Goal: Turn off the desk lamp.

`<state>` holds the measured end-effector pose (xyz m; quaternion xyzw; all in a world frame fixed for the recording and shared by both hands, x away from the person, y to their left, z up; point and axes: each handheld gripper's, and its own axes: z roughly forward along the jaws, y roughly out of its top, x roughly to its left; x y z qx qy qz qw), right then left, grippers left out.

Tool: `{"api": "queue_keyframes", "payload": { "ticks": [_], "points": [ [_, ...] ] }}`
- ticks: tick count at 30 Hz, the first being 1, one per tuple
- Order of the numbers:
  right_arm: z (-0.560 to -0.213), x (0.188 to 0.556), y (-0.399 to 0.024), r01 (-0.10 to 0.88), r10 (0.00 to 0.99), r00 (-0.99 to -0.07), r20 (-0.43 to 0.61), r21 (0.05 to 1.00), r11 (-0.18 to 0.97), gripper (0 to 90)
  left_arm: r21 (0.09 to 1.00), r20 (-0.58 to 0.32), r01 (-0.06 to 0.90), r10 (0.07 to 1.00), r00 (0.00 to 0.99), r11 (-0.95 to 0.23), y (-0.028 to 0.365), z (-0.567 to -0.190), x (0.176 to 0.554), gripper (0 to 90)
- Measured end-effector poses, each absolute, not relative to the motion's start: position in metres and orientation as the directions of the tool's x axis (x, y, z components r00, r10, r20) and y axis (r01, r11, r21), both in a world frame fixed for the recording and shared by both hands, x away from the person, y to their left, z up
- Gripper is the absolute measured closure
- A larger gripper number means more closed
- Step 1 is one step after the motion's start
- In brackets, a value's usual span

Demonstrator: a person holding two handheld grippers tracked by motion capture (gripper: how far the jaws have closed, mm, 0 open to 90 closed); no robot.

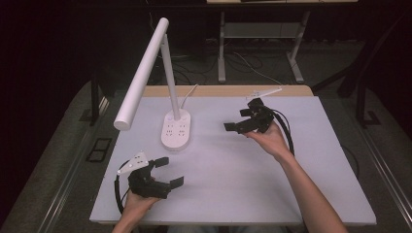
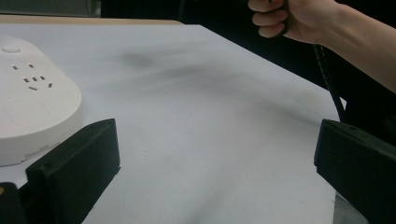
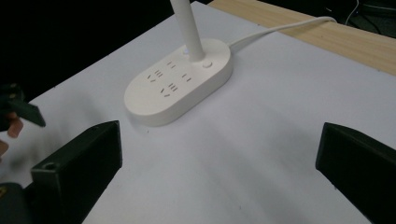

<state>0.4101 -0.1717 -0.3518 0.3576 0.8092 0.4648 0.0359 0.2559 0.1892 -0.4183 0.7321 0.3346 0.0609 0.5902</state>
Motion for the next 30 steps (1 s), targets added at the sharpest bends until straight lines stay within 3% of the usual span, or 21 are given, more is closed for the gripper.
{"api": "queue_keyframes", "payload": {
  "ticks": [10, 30],
  "points": [
    [-0.354, 0.377, -0.2, 0.532, 0.628, -0.737, 0.25, 0.787, 0.312, 0.4, 0.905, -0.3, 0.416, 0.559, 0.773, -0.089, 0.188, -0.418, 0.255, 0.0],
    [-0.372, 0.306, -0.262, 0.554, 0.662, -0.688, 0.296, 0.804, 0.217, 0.5, 0.906, -0.289, 0.411, 0.556, 0.779, -0.105, 0.184, -0.418, 0.256, 0.0]
  ]
}}
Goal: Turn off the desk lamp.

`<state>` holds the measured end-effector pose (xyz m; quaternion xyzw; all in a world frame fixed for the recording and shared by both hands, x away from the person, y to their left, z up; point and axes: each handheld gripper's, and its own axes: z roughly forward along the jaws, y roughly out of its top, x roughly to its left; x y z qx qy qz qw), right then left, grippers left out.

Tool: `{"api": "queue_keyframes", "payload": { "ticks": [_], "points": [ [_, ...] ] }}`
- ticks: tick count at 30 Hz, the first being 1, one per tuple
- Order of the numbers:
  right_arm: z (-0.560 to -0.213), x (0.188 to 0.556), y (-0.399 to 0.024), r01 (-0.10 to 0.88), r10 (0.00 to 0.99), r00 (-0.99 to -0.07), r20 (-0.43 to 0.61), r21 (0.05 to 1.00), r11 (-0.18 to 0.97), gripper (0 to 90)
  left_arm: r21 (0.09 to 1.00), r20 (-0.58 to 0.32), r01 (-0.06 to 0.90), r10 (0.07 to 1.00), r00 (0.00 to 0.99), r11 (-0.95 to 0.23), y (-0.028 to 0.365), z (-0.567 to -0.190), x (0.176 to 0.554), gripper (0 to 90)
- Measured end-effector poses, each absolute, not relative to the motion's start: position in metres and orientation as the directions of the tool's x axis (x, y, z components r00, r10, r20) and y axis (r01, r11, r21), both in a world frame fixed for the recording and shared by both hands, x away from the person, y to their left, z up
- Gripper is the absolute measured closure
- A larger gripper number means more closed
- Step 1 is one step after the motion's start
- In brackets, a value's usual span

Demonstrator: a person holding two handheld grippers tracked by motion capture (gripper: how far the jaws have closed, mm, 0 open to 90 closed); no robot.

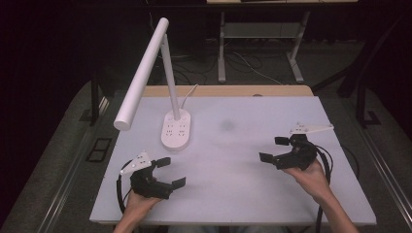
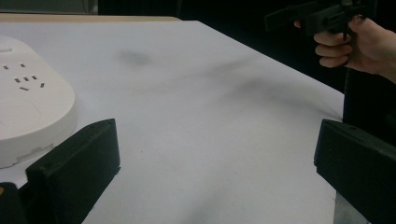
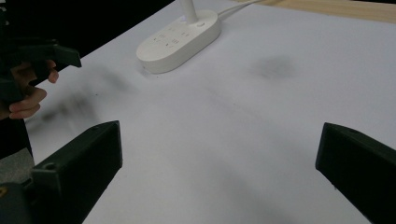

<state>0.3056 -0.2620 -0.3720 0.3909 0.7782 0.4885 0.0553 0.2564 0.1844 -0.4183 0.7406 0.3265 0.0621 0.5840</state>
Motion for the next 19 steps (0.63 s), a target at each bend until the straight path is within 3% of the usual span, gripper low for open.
{"api": "queue_keyframes", "payload": {
  "ticks": [19],
  "points": [
    [-0.405, 0.243, -0.301, 0.554, 0.739, -0.605, 0.296, 0.823, 0.125, 0.5, 0.904, -0.289, 0.414, 0.555, 0.78, -0.111, 0.182, -0.418, 0.257, 0.0]
  ]
}}
